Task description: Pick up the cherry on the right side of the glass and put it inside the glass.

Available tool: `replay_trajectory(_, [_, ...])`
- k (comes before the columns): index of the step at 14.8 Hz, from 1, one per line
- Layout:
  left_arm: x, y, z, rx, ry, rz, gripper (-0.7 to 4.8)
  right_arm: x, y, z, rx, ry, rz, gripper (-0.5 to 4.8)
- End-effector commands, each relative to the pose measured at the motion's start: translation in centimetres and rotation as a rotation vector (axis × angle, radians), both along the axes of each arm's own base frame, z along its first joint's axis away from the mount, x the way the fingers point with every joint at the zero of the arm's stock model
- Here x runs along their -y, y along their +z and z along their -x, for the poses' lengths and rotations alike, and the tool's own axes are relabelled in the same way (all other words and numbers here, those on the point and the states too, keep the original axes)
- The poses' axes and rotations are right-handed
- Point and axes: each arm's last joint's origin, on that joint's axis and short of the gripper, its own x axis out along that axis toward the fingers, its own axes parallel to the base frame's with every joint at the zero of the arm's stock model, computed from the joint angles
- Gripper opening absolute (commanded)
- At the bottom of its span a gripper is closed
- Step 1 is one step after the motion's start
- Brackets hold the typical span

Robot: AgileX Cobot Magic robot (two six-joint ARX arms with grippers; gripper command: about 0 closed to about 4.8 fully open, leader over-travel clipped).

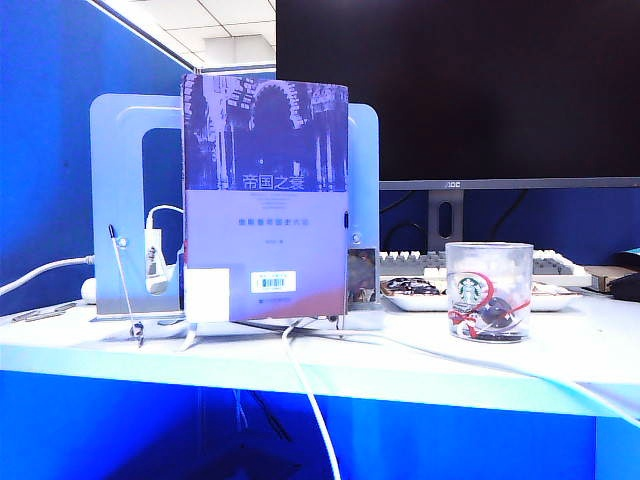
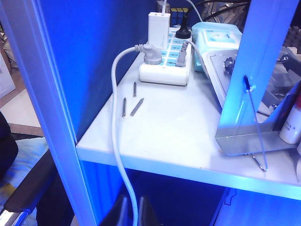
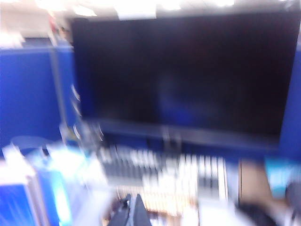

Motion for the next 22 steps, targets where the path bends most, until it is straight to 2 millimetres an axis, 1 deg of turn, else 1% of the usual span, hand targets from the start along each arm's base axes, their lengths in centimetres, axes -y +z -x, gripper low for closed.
replay_trajectory(1, [0.0,-0.1,0.0,-0.010,-0.003,0.003,0.53,-0.1,-5.4,-2.3,-0.169,-0.021,0.007,-0.01])
replay_trajectory(2, [0.0,-0.1,0.0,-0.010,-0.003,0.003,0.53,-0.3,-7.5,-2.4,-0.256,0.021,-0.009,-0.01])
replay_trajectory(3, [0.0,-0.1,0.0,-0.010,-0.004,0.003,0.53,-0.3,-9.2,-2.2,-0.281,0.043,-0.007,-0.01])
replay_trajectory(5, [0.0,-0.1,0.0,-0.010,-0.003,0.003,0.53,-0.3,-12.3,-2.1,-0.179,0.037,-0.015,0.00])
replay_trajectory(6, [0.0,-0.1,0.0,-0.010,-0.004,0.003,0.53,-0.3,-12.9,-2.4,-0.162,0.039,-0.016,0.00])
replay_trajectory(7, [0.0,-0.1,0.0,-0.010,-0.004,0.003,0.53,-0.3,-14.0,-2.8,-0.187,0.038,-0.015,-0.01])
replay_trajectory(9, [0.0,-0.1,0.0,-0.010,-0.004,0.003,0.53,-0.3,-15.5,-3.5,-0.193,0.027,-0.009,0.00])
replay_trajectory(11, [0.0,-0.1,0.0,-0.010,-0.004,0.003,0.53,-0.4,-17.8,-4.1,-0.239,0.024,0.023,-0.01])
replay_trajectory(12, [0.0,-0.1,0.0,-0.010,-0.004,0.003,0.53,-0.4,-18.5,-4.2,-0.255,0.025,0.025,-0.01])
replay_trajectory(15, [0.0,-0.1,0.0,-0.010,-0.004,0.003,0.53,-0.4,-20.0,-4.4,-0.297,0.023,0.067,-0.01])
replay_trajectory(17, [0.0,-0.1,0.0,-0.010,-0.004,0.003,0.53,-0.4,-20.0,-4.5,-0.289,0.021,0.097,0.00])
replay_trajectory(22, [0.0,-0.1,0.0,-0.010,-0.004,0.003,0.53,-0.3,-20.0,-4.5,-0.289,0.013,0.097,-0.01])
